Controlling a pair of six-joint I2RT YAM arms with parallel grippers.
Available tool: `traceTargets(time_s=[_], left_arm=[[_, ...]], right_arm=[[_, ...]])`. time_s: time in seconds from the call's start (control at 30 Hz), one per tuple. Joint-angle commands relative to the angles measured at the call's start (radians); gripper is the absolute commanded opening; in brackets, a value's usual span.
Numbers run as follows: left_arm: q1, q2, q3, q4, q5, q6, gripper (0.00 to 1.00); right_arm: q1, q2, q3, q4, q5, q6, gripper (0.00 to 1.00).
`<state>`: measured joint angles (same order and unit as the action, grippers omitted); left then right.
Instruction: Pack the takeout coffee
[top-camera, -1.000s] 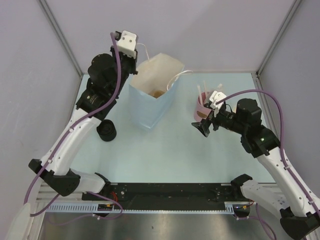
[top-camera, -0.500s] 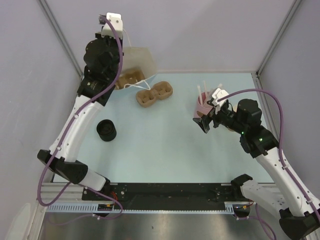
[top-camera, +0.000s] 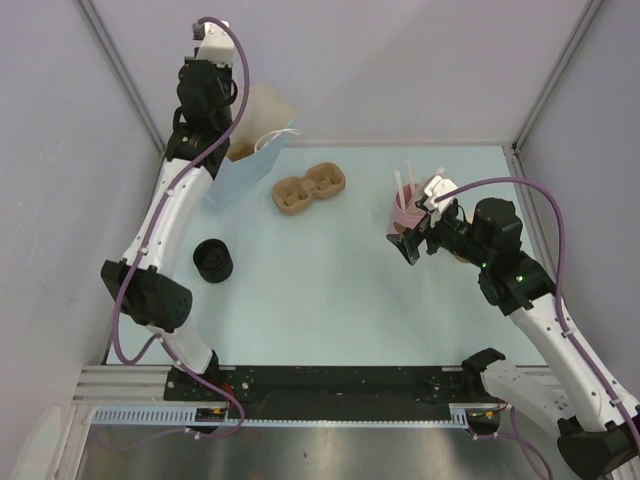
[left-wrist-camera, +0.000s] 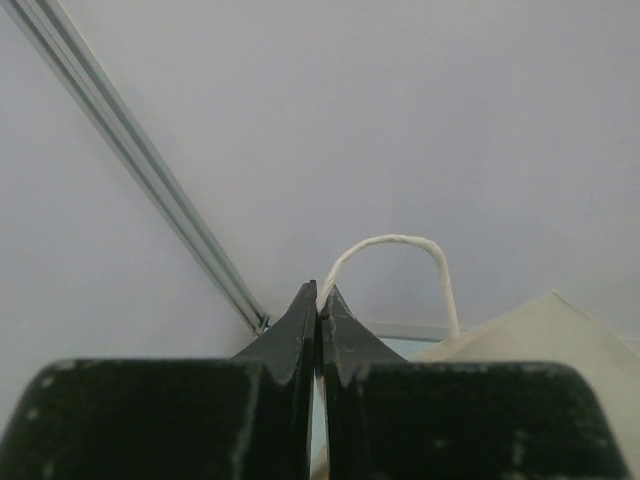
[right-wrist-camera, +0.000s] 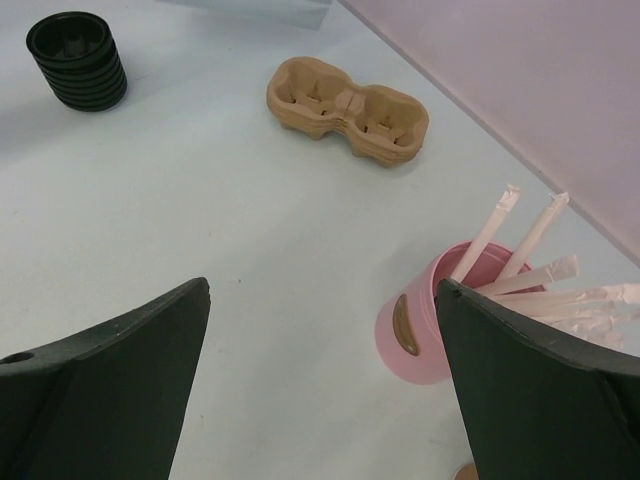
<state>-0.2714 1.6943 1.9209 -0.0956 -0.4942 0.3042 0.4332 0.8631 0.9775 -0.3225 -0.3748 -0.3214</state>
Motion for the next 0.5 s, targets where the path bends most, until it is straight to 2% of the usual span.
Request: traceTargets(time_s=[0.0, 0.47], left_arm=[[0.05, 0.018, 0.038, 0.001, -0.007, -0.066, 0.05], [0.127, 0.007, -0.161, 0.056, 0.005, -0.145, 0.05]], right_arm=[[-0.008, -0.003, -0.002, 0.04, -0.004, 0.007, 1.0], [-0.016, -0.003, -0.007, 0.039, -0.015, 0.004, 1.0]])
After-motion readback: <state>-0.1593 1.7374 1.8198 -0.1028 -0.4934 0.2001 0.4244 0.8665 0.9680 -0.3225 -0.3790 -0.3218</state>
